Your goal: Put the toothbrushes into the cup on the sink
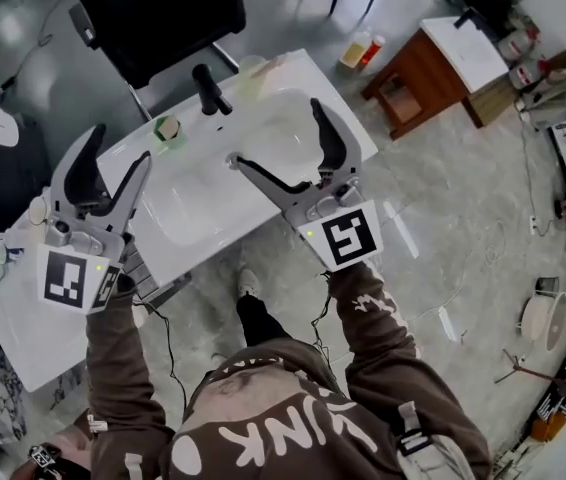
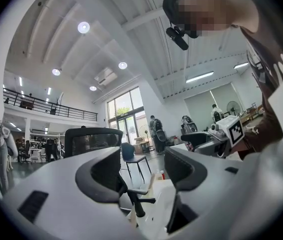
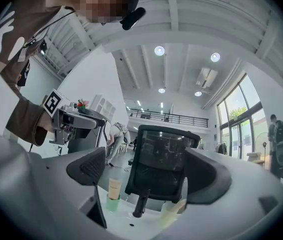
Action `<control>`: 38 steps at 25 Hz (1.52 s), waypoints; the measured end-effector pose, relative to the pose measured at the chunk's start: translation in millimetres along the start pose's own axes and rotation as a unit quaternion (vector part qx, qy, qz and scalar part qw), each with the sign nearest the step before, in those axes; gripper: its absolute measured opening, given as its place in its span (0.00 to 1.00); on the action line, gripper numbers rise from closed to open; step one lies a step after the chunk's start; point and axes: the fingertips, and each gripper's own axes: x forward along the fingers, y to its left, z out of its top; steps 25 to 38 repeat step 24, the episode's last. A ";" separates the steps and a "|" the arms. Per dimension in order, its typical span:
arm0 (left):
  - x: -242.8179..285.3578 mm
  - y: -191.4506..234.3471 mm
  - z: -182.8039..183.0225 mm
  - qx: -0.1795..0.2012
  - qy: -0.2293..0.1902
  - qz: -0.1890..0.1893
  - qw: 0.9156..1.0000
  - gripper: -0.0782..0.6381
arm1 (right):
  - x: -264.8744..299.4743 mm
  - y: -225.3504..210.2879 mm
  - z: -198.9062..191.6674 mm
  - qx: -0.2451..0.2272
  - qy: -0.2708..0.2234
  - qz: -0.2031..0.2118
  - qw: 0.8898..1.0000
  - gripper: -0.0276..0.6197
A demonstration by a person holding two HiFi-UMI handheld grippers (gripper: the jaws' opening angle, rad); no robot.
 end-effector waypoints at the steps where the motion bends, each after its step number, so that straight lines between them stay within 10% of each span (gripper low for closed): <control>1: -5.8 -2.1 3.3 0.000 -0.002 -0.001 1.000 0.48 | -3.3 4.6 3.1 0.001 0.000 -0.001 1.000 0.79; 21: -131.6 -48.0 49.2 0.011 -0.031 -0.016 0.999 0.48 | -70.7 115.5 64.8 -0.012 -0.010 -0.012 1.000 0.79; 38: -141.3 -46.9 48.9 0.011 -0.031 -0.010 0.999 0.48 | -71.7 124.8 66.9 -0.011 -0.011 -0.008 1.000 0.79</control>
